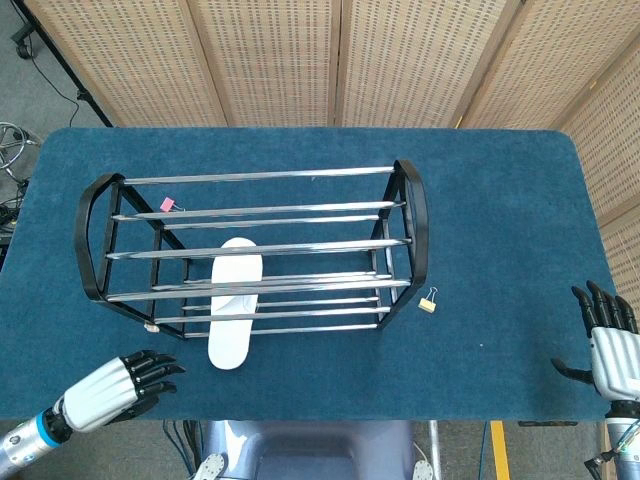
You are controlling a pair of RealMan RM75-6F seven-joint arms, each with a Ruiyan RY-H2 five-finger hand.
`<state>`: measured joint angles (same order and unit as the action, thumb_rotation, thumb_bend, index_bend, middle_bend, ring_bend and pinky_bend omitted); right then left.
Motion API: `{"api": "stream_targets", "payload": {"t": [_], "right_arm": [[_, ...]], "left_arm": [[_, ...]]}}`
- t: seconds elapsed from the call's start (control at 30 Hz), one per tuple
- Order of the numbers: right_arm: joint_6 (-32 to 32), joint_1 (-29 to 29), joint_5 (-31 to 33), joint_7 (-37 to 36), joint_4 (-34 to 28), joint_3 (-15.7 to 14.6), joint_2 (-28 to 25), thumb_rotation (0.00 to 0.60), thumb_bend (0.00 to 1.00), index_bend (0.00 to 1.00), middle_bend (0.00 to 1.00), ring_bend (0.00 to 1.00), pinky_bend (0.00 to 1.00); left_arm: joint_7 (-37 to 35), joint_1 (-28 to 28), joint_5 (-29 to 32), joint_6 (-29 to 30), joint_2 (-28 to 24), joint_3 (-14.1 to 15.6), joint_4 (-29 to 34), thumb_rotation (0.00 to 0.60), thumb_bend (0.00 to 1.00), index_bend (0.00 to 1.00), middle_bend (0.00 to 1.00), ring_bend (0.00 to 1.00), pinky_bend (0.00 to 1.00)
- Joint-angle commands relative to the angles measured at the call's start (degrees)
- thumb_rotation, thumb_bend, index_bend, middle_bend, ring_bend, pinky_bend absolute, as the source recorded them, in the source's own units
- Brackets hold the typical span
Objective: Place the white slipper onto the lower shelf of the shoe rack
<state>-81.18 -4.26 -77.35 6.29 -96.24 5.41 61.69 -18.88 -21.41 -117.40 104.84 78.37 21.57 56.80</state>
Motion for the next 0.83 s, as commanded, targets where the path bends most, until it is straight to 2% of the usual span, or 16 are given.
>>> {"api": "stream_targets", "payload": {"t": [0.03,0.17,0.33,0.47,0.57,0.7,0.83], "right_arm": [[-0.2,0.1,0.0,0.0,-0.1,0.0,0.0,0.600,0.00,0.00,0.00,0.00,0.00],[-0.5,0.2,-0.3,0.0,-0.3,0.0,-0.2,0.600,0.00,0.00,0.00,0.00,0.00],[-1.1,0.3,-0.8,-0.3,-0.5,0.1,-0.3,0.600,0.00,0.00,0.00,0.00,0.00],[-1.4,0.4,-1.2,-0.8,-0.6,0.1,-0.6,0.600,0.00,0.00,0.00,0.00,0.00],[-1.3,0.3,-1.5,-1.2,-0.7,0.1,-0.8,0.600,0.00,0.00,0.00,0.00,0.00],[-1.4,0.2,-2.0,-1.5,-1.0,0.2,-0.9,0.600,0.00,0.00,0.00,0.00,0.00],[-1.6,0.2,-2.2,-1.9,-1.0,0.2,-1.1,0.600,0.00,0.00,0.00,0.00,0.00]], "left_arm": [[-6.3,5.0,7.3,2.7,-1.4,-2.2,-2.1,0.600,0.44,0.46,0.30,0.24,0.35],[-10.9,8.6,13.9,2.4,-5.6,-4.2,0.8,0.555,0.44,0.45,0.28,0.19,0.26],[-9.2,12.2,18.9,3.2,-11.9,-6.2,11.0,0.520,0.44,0.34,0.16,0.07,0.12],[-5.2,14.7,22.9,2.3,-16.5,-7.5,19.8,0.526,0.43,0.17,0.03,0.00,0.02],[-3.1,15.0,25.1,-1.1,-19.9,-7.6,26.7,0.529,0.41,0.01,0.00,0.00,0.00],[-0.1,14.1,27.4,-6.9,-24.8,-7.5,36.8,0.530,0.39,0.00,0.00,0.00,0.00],[2.2,13.6,28.6,-10.5,-25.9,-8.7,41.5,0.531,0.39,0.00,0.00,0.00,0.00]]}}
